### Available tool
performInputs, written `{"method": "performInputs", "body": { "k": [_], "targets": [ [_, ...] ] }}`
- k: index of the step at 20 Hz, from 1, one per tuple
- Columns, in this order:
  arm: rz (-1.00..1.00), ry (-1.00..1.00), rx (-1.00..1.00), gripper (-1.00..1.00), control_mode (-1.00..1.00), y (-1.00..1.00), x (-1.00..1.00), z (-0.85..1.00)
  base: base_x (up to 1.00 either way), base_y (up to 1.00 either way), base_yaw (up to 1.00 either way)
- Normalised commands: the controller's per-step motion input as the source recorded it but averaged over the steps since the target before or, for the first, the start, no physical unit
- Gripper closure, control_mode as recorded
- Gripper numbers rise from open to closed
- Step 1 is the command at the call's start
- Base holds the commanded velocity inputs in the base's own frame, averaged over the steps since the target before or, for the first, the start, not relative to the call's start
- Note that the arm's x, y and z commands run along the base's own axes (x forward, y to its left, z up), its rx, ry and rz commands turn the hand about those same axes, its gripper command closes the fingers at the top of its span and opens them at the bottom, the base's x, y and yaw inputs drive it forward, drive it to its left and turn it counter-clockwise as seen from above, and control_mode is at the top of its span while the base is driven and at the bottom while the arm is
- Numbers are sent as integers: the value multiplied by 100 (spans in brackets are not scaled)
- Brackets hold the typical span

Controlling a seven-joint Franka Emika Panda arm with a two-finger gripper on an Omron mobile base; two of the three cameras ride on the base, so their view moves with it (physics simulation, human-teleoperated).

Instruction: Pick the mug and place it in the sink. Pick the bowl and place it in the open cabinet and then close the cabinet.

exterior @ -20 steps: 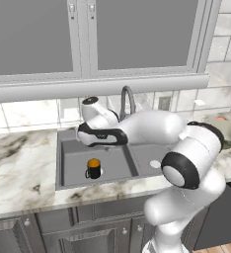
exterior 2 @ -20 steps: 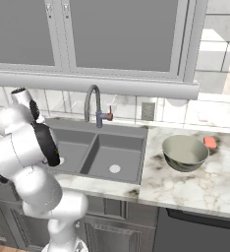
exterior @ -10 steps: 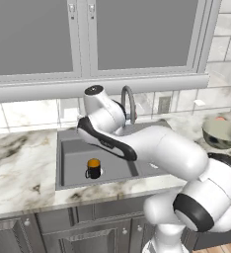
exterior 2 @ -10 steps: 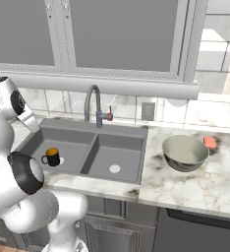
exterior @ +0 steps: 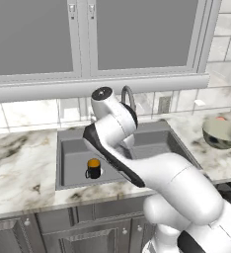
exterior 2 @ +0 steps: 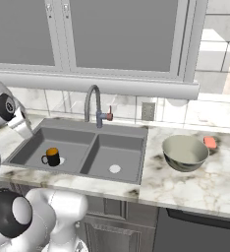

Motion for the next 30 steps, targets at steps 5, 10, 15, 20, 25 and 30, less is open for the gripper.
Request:
{"method": "performInputs", "body": {
  "k": [5,10,15,20,25,30],
  "targets": [
    [-19,-9,6,-100,-100,-55,-35,42,0,0,0],
    [-14,-10,6,-100,-100,-53,-30,40,0,0,0],
    [-23,-4,4,-100,-100,-51,-16,20,0,0,0],
    [-27,-7,1,-100,-100,-47,-8,5,0,0,0],
    [-26,-13,1,-100,-100,-40,-5,12,0,0,0],
    [-16,-11,1,-100,-100,-36,0,10,0,0,0]
  ]
}}
